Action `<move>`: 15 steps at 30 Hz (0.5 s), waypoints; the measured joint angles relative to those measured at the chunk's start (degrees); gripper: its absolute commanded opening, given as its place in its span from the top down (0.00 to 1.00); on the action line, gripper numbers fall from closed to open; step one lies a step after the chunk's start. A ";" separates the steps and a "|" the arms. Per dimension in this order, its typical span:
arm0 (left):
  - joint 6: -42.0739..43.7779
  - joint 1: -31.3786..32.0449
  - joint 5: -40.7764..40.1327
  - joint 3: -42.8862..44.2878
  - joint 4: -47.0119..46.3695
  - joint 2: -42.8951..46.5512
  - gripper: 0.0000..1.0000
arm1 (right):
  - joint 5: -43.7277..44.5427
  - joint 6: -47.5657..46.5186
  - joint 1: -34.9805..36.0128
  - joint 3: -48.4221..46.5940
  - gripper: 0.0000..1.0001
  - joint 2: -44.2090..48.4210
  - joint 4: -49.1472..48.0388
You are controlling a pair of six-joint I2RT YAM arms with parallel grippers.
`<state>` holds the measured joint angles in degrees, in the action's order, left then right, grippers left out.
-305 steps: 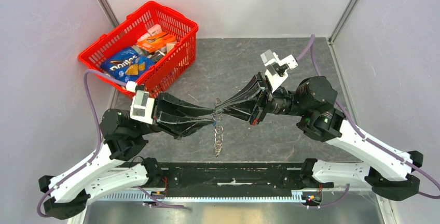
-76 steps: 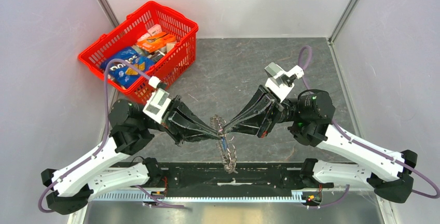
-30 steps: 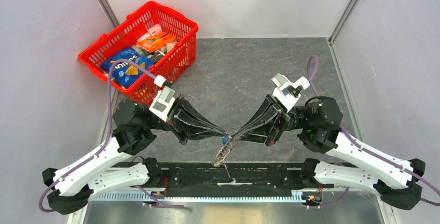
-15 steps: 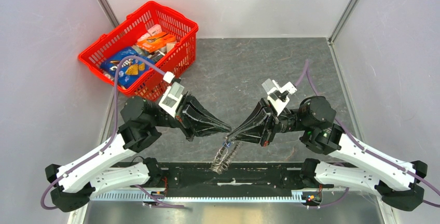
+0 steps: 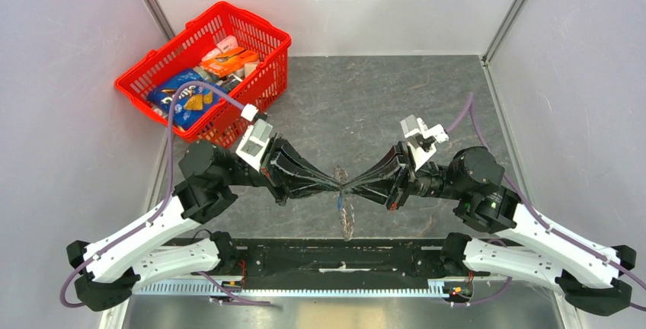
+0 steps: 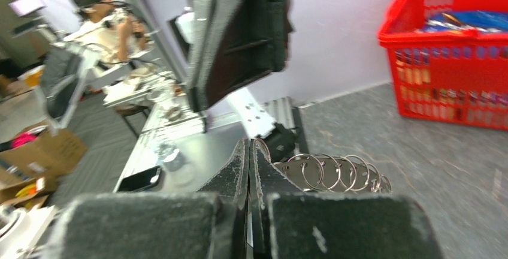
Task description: Put the keys on the keyring
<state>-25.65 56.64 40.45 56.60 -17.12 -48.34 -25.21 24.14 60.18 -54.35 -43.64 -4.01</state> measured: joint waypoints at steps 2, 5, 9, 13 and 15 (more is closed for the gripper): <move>0.52 0.00 -1.16 0.00 1.20 0.04 0.95 | 3.65 -1.25 0.00 0.00 1.00 0.02 2.25; 1.49 0.00 -3.37 0.00 3.30 0.46 0.94 | 9.86 -3.10 0.04 0.00 1.00 -0.76 6.10; 2.84 0.00 -7.78 -0.87 6.12 3.02 0.92 | 17.66 -4.94 0.04 0.13 1.00 -2.43 10.08; 3.85 0.00 -12.98 -2.03 9.22 6.84 0.84 | 24.74 -6.67 0.04 1.03 1.00 -3.72 12.52; 4.13 0.00 -15.65 -3.04 10.29 8.76 0.78 | 27.78 -7.26 0.04 1.90 1.00 -4.59 12.96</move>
<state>-21.52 56.64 24.80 53.56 -6.83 -39.57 2.57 16.88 60.23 -52.45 -48.23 8.95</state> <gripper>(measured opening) 0.150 0.004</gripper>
